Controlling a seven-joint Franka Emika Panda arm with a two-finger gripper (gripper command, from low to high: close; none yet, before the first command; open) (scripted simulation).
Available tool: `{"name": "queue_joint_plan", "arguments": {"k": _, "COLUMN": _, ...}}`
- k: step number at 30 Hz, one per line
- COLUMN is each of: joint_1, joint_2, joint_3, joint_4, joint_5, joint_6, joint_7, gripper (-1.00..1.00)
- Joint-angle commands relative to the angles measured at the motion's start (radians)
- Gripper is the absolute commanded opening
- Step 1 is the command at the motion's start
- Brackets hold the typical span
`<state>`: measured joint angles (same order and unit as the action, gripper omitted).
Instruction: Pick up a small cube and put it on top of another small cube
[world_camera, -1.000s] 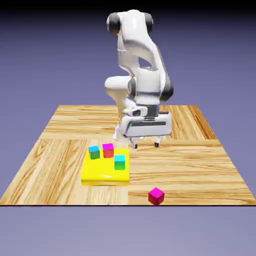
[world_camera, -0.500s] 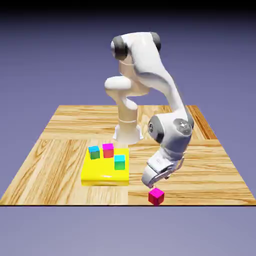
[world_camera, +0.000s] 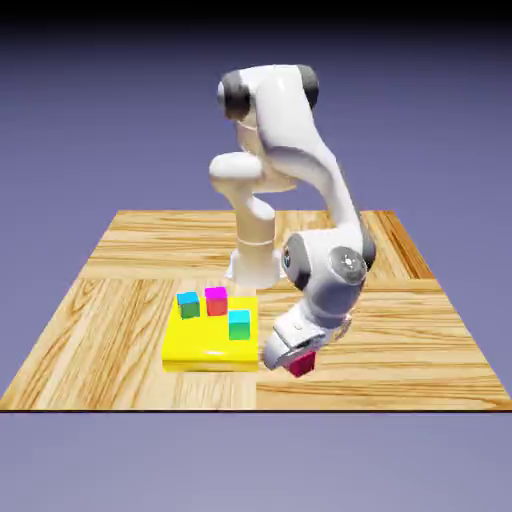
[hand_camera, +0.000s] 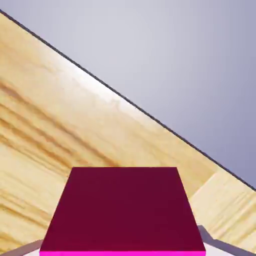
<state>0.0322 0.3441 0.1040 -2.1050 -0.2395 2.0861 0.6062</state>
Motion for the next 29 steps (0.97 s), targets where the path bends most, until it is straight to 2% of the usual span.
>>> {"name": "queue_joint_plan", "arguments": {"k": 1, "joint_1": -0.013, "joint_2": -0.036, "joint_3": -0.015, "joint_4": -0.033, "joint_5": 0.009, "joint_6": -0.003, "joint_7": 0.018, "gripper": -1.0}}
{"name": "queue_joint_plan", "arguments": {"k": 19, "joint_1": -0.236, "joint_2": -0.676, "joint_3": -0.282, "joint_4": -0.605, "joint_5": 0.224, "joint_6": -0.067, "joint_7": 0.31, "gripper": -1.0}}
{"name": "queue_joint_plan", "arguments": {"k": 26, "joint_1": -0.23, "joint_2": -0.55, "joint_3": -0.286, "joint_4": -0.708, "joint_5": 0.245, "joint_6": 0.159, "joint_7": 0.29, "gripper": -1.0}}
{"name": "queue_joint_plan", "arguments": {"k": 27, "joint_1": -0.23, "joint_2": -0.55, "joint_3": -0.286, "joint_4": -0.708, "joint_5": 0.245, "joint_6": 0.159, "joint_7": 0.29, "gripper": 1.0}}
{"name": "queue_joint_plan", "arguments": {"k": 29, "joint_1": -0.231, "joint_2": -0.574, "joint_3": -0.285, "joint_4": -0.689, "joint_5": 0.241, "joint_6": 0.116, "joint_7": 0.293, "gripper": 1.0}}
